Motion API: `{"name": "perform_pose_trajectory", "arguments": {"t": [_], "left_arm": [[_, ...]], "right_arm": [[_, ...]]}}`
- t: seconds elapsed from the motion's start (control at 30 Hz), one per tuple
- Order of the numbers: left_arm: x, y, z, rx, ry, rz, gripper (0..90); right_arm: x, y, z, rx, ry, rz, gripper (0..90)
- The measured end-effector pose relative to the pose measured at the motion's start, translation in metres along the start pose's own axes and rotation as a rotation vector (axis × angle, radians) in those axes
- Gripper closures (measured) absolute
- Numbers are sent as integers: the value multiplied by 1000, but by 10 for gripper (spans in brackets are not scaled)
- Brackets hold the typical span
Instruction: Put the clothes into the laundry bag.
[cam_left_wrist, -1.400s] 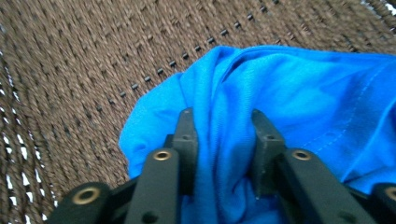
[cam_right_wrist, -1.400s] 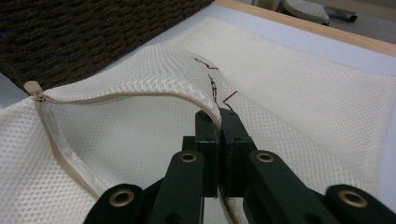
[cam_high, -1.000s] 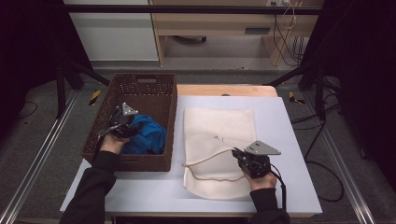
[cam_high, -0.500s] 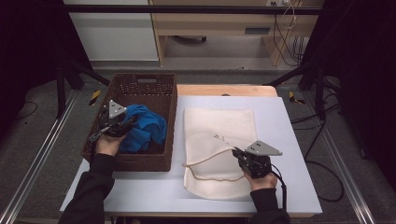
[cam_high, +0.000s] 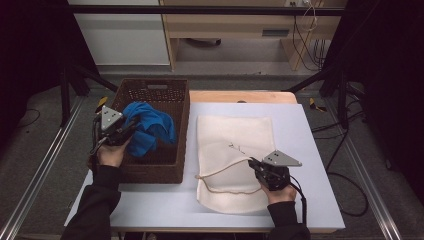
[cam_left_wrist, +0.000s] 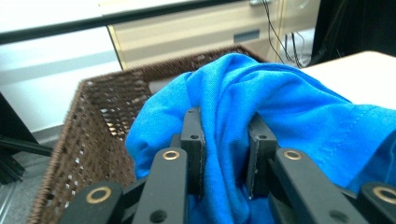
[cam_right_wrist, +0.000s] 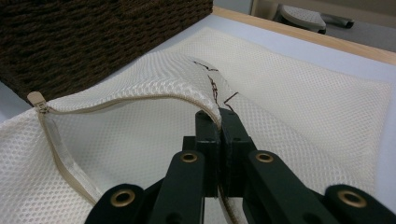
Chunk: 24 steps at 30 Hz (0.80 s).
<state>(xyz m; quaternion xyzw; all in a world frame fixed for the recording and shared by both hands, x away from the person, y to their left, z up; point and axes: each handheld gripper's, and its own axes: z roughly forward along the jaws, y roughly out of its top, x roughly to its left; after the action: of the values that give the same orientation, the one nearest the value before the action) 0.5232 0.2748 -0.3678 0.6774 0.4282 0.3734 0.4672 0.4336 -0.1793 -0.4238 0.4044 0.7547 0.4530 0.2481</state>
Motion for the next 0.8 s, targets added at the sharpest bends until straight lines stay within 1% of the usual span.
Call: {"name": "perform_pose_trajectory", "arguments": {"t": [0.03, 0.1, 0.2, 0.23, 0.33, 0.67, 0.8], "left_arm": [[1, 1, -2, -12, 4, -1, 731], [2, 4, -6, -43, 0, -20, 730], [5, 11, -12, -70, -3, -36, 730], [6, 14, -15, -80, -2, -34, 730], [8, 21, -23, -119, 1, -47, 730], [10, 44, -50, -203, -21, -60, 730], [7, 53, -57, -222, -22, -56, 730]], "right_arm": [[0, 0, 0, -1, 1, -3, 878], [0, 0, 0, -3, -1, -3, 878], [0, 1, -1, -10, -5, 2, 878], [-1, 1, -1, -10, -5, 4, 879], [-1, 1, -1, -10, -5, 4, 880], [-1, 2, -1, -15, -5, 2, 880], [-1, 2, -1, -18, -6, 3, 880]]}}
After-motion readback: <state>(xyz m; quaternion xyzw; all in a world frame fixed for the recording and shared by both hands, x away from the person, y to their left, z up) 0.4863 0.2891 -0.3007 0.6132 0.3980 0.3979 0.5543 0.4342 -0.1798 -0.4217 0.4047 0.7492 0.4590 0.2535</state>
